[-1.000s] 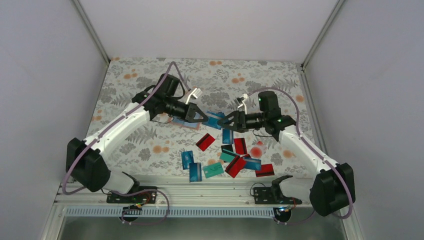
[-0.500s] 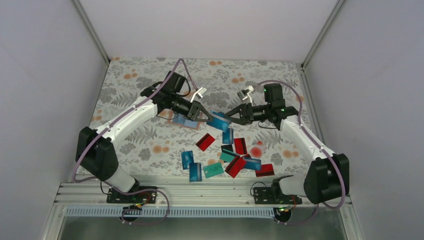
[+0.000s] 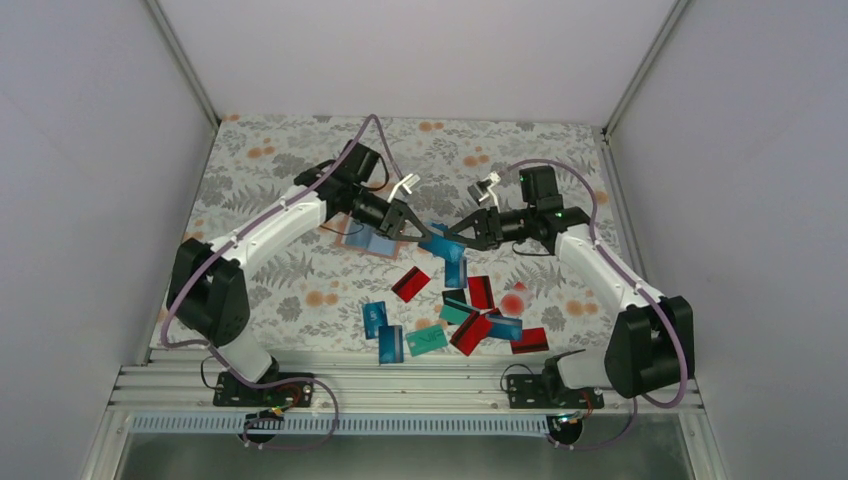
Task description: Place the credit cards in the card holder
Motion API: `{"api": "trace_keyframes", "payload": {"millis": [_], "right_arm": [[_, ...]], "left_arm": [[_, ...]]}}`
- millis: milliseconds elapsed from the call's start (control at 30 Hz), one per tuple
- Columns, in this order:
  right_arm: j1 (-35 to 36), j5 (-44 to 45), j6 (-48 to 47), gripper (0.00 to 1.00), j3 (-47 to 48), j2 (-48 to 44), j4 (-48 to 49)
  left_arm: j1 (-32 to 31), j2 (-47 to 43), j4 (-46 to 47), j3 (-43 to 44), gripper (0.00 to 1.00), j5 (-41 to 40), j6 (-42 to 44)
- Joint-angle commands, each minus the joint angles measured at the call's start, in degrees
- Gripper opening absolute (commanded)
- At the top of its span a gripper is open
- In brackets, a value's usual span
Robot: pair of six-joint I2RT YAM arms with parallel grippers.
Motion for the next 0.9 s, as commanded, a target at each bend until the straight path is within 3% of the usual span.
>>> {"api": "trace_keyframes", "payload": {"millis": [0, 233, 433, 600, 800, 867], "right_arm": [[1.2, -0.4, -2.0, 0.30, 0.4, 0.1, -1.8], [1.3, -0.4, -2.0, 0.05, 0.2, 0.5, -1.9], [1.4, -0.8, -0.6, 0.04, 0.9, 1.8, -1.5], [1.3, 0.6, 7.5, 0.04, 4.2, 2.9, 4.7], [1.2, 2.6, 20.4, 0.04, 7.8, 5.4, 14.2], [1.2, 2.7, 23.2, 0.04, 9.1, 6.1, 16.3]], "left_arm": [[0.3, 1.6, -0.6, 2.4, 0.02, 1.8, 2.9], [0.2, 3.0, -2.8, 3.6, 0.02, 2.2, 5.0], [0.3, 3.2, -1.1, 4.1, 0.04, 1.6, 3.3], [1.3, 1.4, 7.9, 2.7, 0.25, -1.8, -5.4], [4.9, -1.6, 18.5, -0.3, 0.60, -7.3, -16.1], [6.6, -3.0, 22.6, -1.4, 0.67, -8.2, -20.0]]}}
